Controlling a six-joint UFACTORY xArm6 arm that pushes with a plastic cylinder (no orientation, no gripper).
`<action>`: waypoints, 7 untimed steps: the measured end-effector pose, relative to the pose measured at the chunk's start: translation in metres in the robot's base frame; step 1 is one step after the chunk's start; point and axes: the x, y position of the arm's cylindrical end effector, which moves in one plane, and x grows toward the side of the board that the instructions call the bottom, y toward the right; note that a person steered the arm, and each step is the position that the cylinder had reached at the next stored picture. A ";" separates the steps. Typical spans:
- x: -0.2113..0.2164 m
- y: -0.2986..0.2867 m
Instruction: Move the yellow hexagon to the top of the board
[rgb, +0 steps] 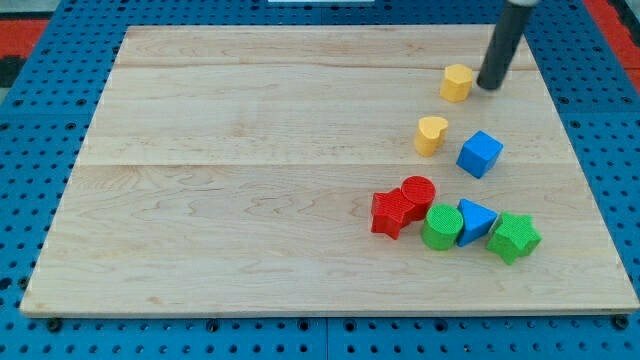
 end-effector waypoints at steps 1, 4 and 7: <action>0.018 0.013; -0.011 -0.049; -0.009 -0.094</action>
